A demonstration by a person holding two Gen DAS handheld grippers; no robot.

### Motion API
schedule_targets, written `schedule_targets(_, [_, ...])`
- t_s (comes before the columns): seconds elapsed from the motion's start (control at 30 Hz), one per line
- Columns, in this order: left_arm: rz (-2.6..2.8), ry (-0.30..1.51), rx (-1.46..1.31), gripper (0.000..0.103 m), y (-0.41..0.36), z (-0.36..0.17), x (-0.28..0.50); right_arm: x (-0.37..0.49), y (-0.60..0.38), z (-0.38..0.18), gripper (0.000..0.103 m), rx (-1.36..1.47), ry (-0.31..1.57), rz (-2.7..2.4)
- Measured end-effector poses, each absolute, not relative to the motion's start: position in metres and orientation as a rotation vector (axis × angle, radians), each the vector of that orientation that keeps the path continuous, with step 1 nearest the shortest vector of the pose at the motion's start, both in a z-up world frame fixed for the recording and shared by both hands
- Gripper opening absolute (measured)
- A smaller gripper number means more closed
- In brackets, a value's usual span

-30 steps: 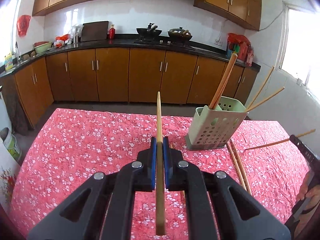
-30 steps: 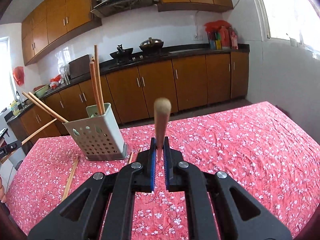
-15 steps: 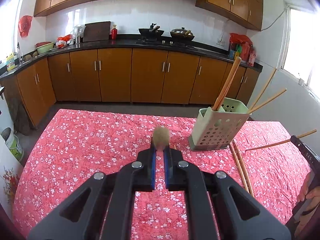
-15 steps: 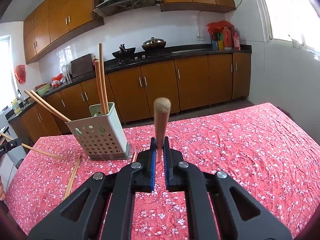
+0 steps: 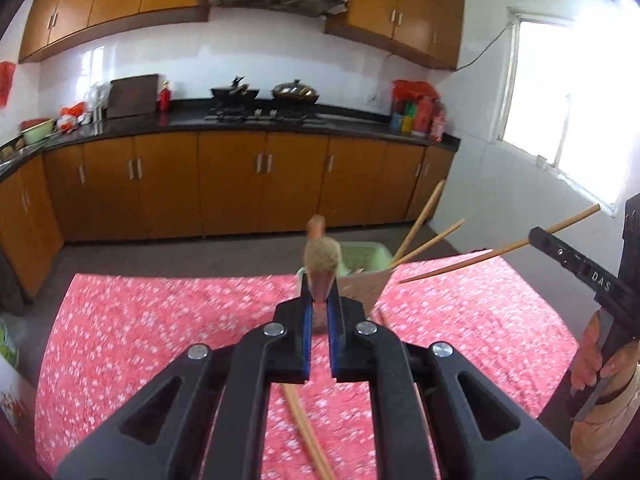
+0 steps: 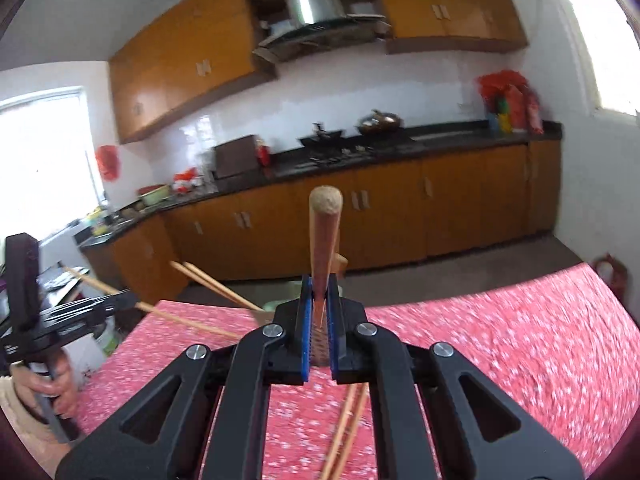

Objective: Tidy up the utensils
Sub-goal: 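Lift the left gripper's chopstick over the holder while the right gripper carries its chopstick there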

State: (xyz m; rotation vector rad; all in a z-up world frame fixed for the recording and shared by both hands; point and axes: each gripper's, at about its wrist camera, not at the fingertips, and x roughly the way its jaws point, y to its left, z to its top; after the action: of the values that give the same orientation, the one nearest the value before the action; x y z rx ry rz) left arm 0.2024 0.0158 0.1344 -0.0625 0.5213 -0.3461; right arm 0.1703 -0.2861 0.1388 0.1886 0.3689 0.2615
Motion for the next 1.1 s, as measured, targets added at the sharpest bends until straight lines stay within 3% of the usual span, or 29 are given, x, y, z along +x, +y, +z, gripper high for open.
schedule_targets(0.17, [-0.356, 0.47, -0.066, 0.008, -0.001, 0.161, 0.212, 0.185, -0.267, 0.165, 0.007, 0.135, 0.348, 0.265])
schedule_targets(0.33, [-0.335, 0.483, -0.009, 0.008, -0.025, 0.176, 0.243, 0.233, -0.256, 0.165, 0.007, 0.147, 0.448, 0.257])
schedule_targets(0.7, [-0.308, 0.665, -0.022, 0.008, -0.037, 0.141, 0.316, 0.297, -0.239, 0.132, 0.008, 0.105, 0.627, 0.199])
schedule_targets(1.1, [-0.286, 0.59, -0.077, 0.009, -0.017, 0.161, 0.306, 0.271, -0.248, 0.157, 0.015, 0.142, 0.516, 0.172])
